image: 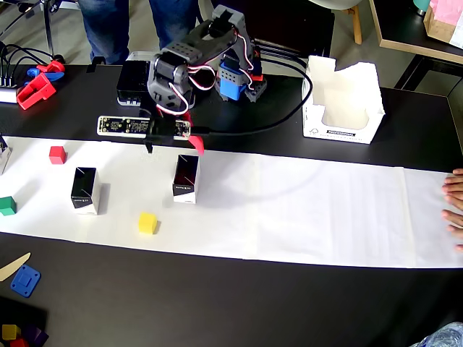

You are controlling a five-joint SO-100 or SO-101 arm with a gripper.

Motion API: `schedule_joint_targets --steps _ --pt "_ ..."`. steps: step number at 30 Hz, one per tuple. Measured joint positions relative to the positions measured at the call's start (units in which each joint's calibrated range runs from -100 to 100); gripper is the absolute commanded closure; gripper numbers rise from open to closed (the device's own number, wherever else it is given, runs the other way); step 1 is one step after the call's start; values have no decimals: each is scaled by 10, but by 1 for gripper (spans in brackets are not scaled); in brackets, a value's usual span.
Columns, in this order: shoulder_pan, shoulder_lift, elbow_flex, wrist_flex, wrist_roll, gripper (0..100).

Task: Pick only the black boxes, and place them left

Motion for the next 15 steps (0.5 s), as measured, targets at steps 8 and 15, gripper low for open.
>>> schedule_joint_targets --steps 8,15 --pt "-92 39 24 -5 -63 55" --pt "-115 39 175 -163 -69 59"
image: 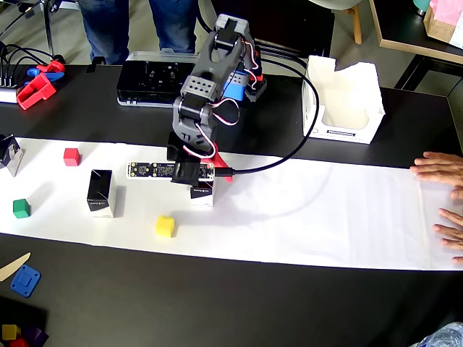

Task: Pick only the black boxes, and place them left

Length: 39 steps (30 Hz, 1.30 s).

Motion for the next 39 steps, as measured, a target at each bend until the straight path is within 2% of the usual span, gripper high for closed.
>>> schedule_joint_targets --steps 3,6,10,16,24,39 --pt "1 0 69 -69 0 80" --pt "-10 -3 102 -84 -4 92" --pt "-25 -11 112 -86 -8 92" --pt "-64 -21 119 -84 -70 93" --pt "-158 -79 117 104 -103 93" --pt "-455 -255 34 261 -292 93"
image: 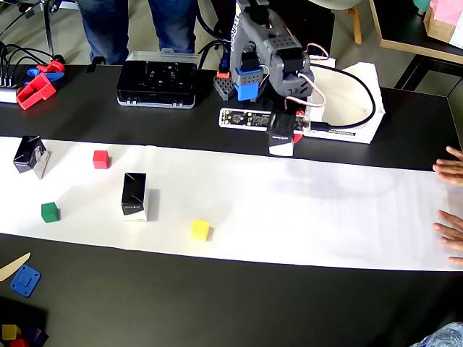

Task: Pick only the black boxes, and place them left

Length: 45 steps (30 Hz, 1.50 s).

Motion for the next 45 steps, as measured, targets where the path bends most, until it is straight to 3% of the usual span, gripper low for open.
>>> schedule_joint_targets --steps 20,24,29,37,45 --pt "-499 -64 -79 34 -192 92" --pt "-560 -64 -71 35 -220 79" --pt "-584 -66 27 34 -234 64" --pt "-584 -66 102 -34 -230 63" --pt "-526 -69 54 -46 -126 63"
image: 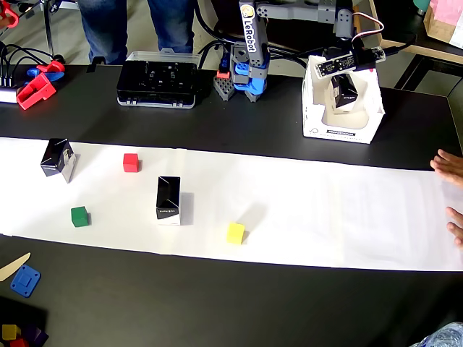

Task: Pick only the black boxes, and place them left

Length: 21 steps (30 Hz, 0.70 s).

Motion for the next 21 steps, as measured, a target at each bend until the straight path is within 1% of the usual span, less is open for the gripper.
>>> schedule_joint_targets --steps 2,9,11,12,14,21 --pt "47 0 -20 0 33 63" --pt "262 0 -41 0 155 62" --pt "320 -6 -41 0 185 56" --pt "352 -13 -41 0 197 51" --pt "406 -29 -41 0 218 46" --pt "566 -42 -41 0 276 46"
